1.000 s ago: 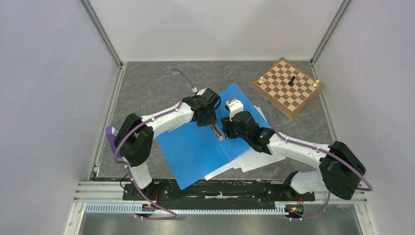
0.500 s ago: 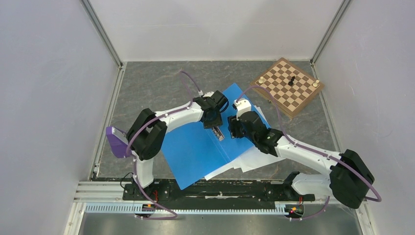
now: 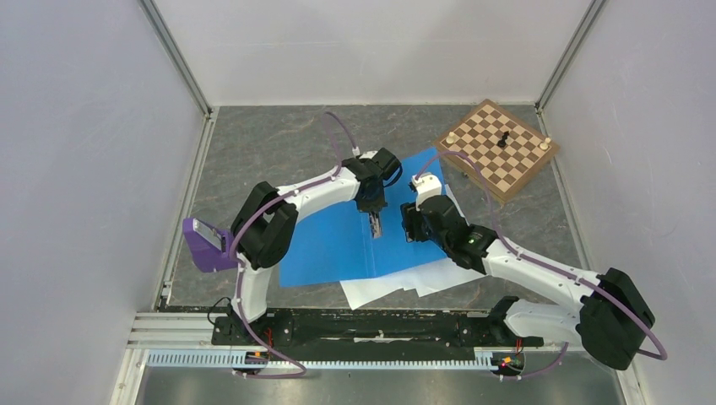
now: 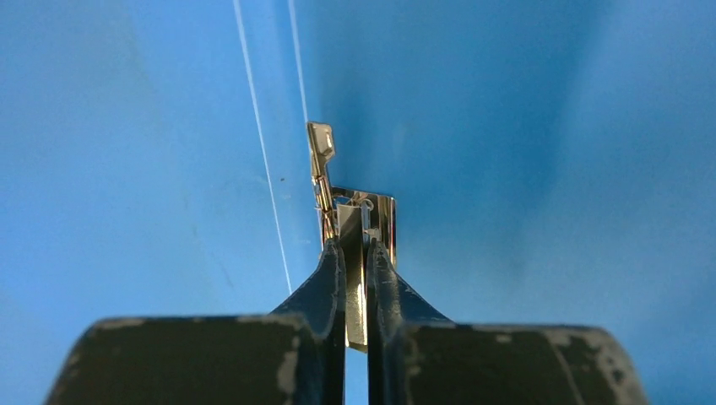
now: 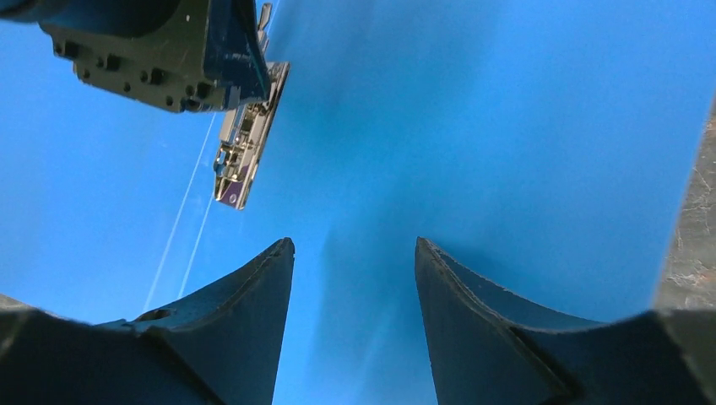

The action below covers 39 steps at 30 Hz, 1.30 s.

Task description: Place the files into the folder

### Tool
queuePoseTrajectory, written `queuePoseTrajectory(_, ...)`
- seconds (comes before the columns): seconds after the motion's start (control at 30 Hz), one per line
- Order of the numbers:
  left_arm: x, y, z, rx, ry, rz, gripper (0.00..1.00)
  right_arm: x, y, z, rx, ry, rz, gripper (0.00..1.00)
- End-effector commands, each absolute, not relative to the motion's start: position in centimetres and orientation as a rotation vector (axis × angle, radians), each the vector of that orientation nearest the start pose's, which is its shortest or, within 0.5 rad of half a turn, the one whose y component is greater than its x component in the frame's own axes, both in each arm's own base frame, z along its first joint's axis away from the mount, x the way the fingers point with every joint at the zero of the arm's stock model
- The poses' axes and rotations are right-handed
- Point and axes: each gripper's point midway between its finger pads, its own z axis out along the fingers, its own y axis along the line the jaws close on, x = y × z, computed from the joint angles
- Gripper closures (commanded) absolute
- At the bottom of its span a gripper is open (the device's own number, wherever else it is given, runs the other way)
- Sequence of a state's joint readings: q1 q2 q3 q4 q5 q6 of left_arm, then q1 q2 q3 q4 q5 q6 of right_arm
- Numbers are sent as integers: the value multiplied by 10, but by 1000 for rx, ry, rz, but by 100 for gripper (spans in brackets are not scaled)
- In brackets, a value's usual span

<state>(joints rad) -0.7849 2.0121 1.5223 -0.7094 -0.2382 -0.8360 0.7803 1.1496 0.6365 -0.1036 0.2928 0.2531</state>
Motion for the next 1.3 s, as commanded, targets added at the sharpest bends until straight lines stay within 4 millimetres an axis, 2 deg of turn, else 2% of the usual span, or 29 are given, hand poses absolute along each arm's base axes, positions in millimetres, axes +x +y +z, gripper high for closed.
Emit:
queuePoseTrajectory(0.0,345,-294,70,-1,2668,-93,98,263,198,120,-373,2116,279,42)
queuePoseTrajectory(0.3,405,-259,96,-61,2635,-44,98,256,195,121,-350,2121,306,42)
queuePoseTrajectory(0.53,449,-236,79,-116,2668,-5,98,250,190,116,-342,2128,314,42)
queuePoseTrajectory(0.7,468,-227,62,-122,2679,26,97,248,185,109,-326,2129,301,40)
queuePoseTrajectory(0.8,475,-228,59,-120,2679,16,87,250,176,106,-278,2109,273,31)
queuePoseTrajectory(0.83,476,-228,60,-114,2676,9,80,250,170,103,-258,2108,254,27)
queuePoseTrajectory(0.87,476,-230,62,-107,2676,-9,70,251,167,102,-235,2099,246,21)
queuePoseTrajectory(0.9,475,-234,67,-91,2675,-35,53,252,161,100,-209,2095,228,15)
queuePoseTrajectory(0.97,471,-240,81,-75,2660,-103,27,255,150,98,-150,2076,203,5)
queuePoseTrajectory(1.0,468,-242,90,-78,2642,-137,23,257,145,96,-118,2065,198,2)
queuePoseTrajectory(1.07,457,-240,108,-105,2610,-191,21,263,134,97,-48,2031,206,2)
queuePoseTrajectory(1.13,438,-237,125,-139,2580,-251,20,269,123,97,22,1996,235,2)
queuePoseTrajectory(1.17,425,-234,123,-162,2584,-264,20,271,117,94,52,1987,247,2)
queuePoseTrajectory(1.2,413,-233,131,-183,2562,-296,20,275,109,95,91,1972,251,2)
queuePoseTrajectory(1.27,382,-231,125,-191,2567,-335,19,283,95,91,155,1968,261,2)
